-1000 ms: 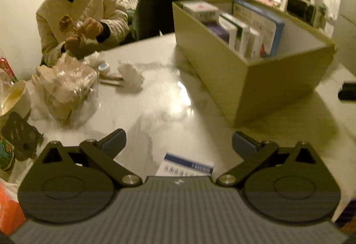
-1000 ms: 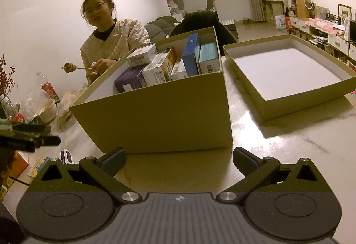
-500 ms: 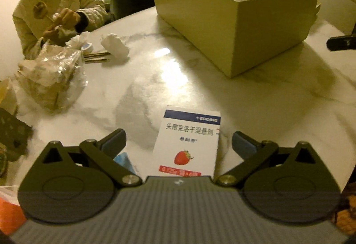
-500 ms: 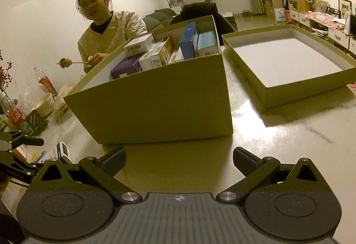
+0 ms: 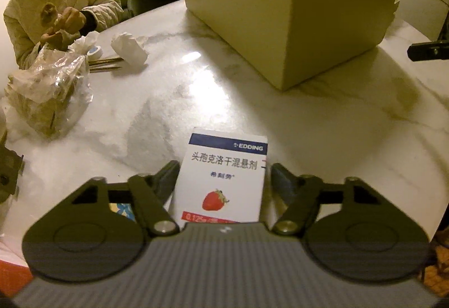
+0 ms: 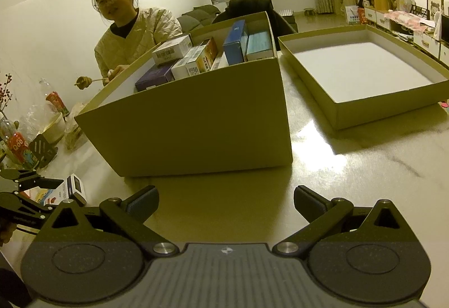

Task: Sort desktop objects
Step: 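Close the left gripper on the white strawberry box, then lift the strawberry box with the left gripper and carry it over the beige box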

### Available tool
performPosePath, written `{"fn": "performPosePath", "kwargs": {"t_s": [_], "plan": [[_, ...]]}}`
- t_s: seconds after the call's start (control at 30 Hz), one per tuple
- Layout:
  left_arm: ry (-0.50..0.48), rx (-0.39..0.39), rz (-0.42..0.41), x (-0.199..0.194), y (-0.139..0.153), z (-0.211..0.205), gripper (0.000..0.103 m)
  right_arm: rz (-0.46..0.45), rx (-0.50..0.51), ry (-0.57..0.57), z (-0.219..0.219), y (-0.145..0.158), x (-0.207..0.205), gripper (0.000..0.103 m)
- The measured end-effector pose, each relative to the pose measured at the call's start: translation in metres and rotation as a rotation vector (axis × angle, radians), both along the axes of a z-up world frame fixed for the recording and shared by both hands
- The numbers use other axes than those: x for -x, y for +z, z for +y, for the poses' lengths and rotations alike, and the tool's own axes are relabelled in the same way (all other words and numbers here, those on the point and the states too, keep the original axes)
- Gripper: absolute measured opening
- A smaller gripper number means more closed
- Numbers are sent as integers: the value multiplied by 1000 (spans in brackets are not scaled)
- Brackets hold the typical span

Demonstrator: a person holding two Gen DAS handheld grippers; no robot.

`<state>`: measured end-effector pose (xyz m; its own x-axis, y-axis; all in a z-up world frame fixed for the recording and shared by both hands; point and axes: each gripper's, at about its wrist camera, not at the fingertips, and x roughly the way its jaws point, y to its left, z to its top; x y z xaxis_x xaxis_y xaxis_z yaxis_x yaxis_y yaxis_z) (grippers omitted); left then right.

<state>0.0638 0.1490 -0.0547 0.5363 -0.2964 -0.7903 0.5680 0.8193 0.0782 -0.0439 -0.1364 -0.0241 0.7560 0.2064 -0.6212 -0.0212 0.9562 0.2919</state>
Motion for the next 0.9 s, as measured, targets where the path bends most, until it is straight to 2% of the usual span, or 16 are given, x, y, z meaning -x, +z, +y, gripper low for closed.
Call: {"fn": "performPosePath", "kwargs": {"t_s": [0.37,0.6,0.9], "plan": [[26,9,15,-1,5,0,61,-2,0,2,-1,1,1,103],[91,57,52,-7,19,-1,59,-1,-1,-5,-3,1,2,103],[128,108,51,-11,44,-11,59,-2,-4,-6,-4,1,5,103]]}}
